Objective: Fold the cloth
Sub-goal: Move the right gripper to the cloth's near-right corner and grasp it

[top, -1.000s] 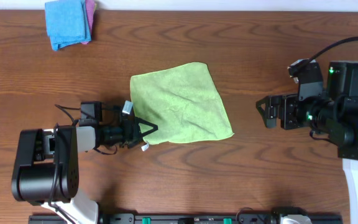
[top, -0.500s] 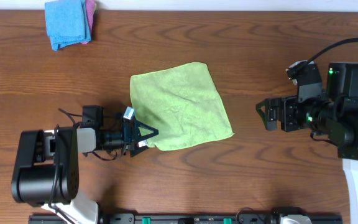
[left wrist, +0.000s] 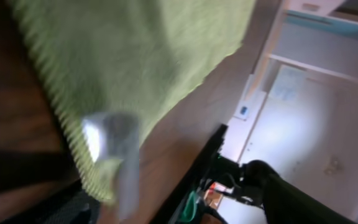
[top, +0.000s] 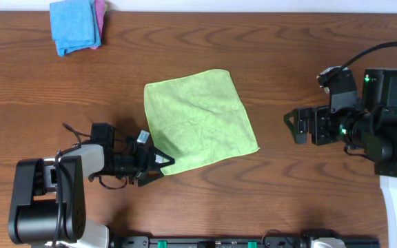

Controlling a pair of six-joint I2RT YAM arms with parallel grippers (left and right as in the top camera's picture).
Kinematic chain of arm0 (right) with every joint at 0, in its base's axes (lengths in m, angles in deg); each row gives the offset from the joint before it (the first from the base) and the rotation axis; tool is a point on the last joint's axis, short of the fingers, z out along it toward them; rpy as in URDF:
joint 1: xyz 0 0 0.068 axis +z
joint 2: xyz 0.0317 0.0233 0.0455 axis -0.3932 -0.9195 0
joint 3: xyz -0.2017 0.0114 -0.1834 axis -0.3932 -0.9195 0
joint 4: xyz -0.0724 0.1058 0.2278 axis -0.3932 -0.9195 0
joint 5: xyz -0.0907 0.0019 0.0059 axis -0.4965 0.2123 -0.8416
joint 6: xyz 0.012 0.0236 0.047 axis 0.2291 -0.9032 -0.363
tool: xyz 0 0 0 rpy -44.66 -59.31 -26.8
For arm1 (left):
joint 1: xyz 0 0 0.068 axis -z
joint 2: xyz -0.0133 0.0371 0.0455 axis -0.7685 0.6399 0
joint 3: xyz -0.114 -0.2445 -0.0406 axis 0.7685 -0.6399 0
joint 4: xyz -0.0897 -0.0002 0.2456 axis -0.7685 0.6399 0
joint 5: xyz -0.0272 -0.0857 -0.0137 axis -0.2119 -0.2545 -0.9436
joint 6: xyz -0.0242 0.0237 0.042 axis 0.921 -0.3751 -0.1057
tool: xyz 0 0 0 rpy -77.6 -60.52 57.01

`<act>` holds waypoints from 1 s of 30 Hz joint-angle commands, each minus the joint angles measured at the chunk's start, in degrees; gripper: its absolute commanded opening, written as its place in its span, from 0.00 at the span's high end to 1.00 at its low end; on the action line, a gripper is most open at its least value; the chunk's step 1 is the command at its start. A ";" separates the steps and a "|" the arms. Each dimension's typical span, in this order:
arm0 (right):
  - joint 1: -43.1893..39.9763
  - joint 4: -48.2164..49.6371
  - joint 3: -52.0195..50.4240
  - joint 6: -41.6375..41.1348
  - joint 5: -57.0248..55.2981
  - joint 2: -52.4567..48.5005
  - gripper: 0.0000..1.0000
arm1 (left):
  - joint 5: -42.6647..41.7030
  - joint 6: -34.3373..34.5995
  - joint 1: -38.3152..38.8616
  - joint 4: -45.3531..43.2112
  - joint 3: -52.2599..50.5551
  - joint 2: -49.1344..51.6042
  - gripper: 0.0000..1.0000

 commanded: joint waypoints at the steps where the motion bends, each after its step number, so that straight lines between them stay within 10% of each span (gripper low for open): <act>1: -0.42 0.00 -0.09 0.81 0.66 0.20 0.01 | 3.98 -2.19 0.22 0.61 0.09 -0.70 0.22; 5: -0.42 0.13 -0.09 0.79 0.66 0.20 0.01 | 6.91 -2.12 0.22 0.55 0.09 -0.70 0.36; 30: -0.42 6.01 -4.50 1.90 8.09 -6.67 0.09 | 24.15 2.80 7.74 -3.17 0.07 -0.66 0.42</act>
